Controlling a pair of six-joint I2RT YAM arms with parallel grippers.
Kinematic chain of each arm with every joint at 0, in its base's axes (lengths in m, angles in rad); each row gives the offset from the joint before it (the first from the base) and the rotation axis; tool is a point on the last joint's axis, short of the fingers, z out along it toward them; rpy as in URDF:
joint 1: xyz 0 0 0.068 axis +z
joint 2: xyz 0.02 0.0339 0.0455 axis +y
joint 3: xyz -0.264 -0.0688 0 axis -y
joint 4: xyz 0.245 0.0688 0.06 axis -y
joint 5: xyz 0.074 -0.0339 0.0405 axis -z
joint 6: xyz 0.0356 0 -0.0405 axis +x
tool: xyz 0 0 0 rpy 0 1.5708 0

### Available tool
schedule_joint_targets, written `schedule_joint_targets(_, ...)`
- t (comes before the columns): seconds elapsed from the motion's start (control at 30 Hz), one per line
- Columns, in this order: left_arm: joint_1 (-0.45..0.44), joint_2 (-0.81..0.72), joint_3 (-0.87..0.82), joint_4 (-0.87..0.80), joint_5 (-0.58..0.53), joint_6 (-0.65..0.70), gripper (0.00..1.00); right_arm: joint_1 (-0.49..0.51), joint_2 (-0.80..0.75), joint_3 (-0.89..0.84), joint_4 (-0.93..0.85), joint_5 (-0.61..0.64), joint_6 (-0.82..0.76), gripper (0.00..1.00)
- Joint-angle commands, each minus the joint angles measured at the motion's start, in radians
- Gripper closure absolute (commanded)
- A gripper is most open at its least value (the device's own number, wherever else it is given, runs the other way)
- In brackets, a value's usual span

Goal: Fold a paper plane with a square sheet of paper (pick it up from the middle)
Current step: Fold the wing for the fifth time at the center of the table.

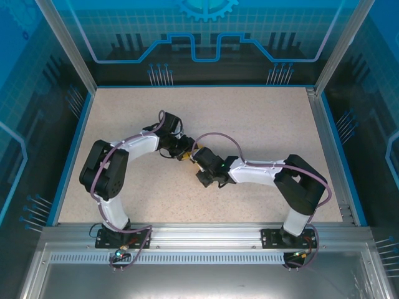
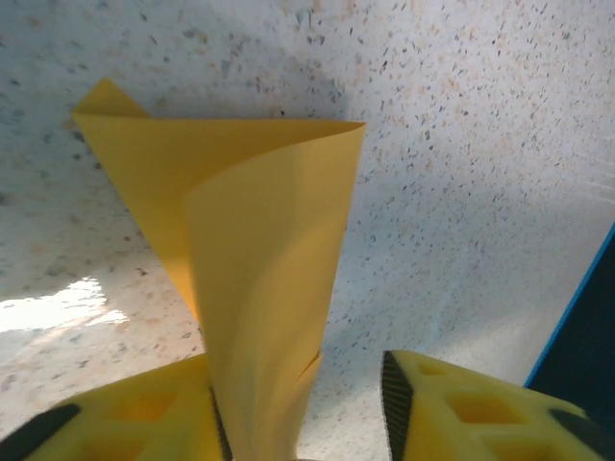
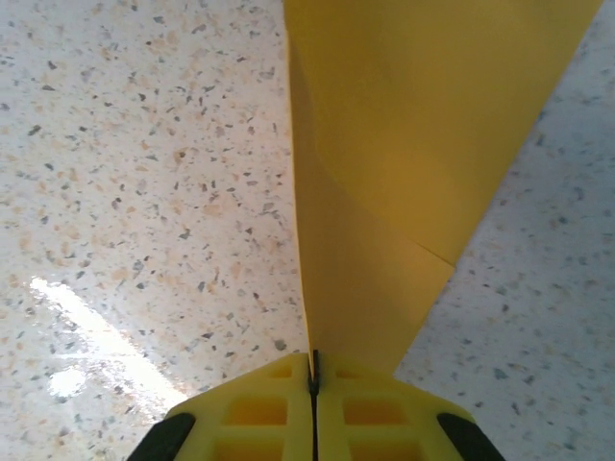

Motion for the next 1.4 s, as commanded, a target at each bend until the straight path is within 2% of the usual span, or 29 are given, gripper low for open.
schedule_joint_targets(0.0,0.015,-0.09,-0.011,-0.071,-0.093,0.03,0.46,-0.05,-0.031,-0.027,0.059,-0.168,0.031,0.94)
schedule_joint_targets(0.13,0.02,-0.156,-0.048,-0.079,-0.146,0.027,0.41,-0.087,-0.019,-0.038,0.084,-0.267,0.042,0.96)
schedule_joint_targets(0.33,0.02,-0.214,-0.091,-0.075,-0.168,0.032,0.4,-0.135,-0.014,-0.067,0.139,-0.381,0.079,0.95)
schedule_joint_targets(0.8,0.02,-0.232,-0.151,-0.044,-0.137,0.025,0.41,-0.237,0.05,-0.102,0.235,-0.594,0.16,0.94)
schedule_joint_targets(1.1,0.021,-0.235,-0.173,-0.025,-0.127,0.02,0.41,-0.262,0.089,-0.115,0.265,-0.648,0.183,0.94)
schedule_joint_targets(1.37,0.021,-0.243,-0.201,0.016,-0.098,0.02,0.44,-0.311,0.106,-0.158,0.344,-0.778,0.215,0.94)
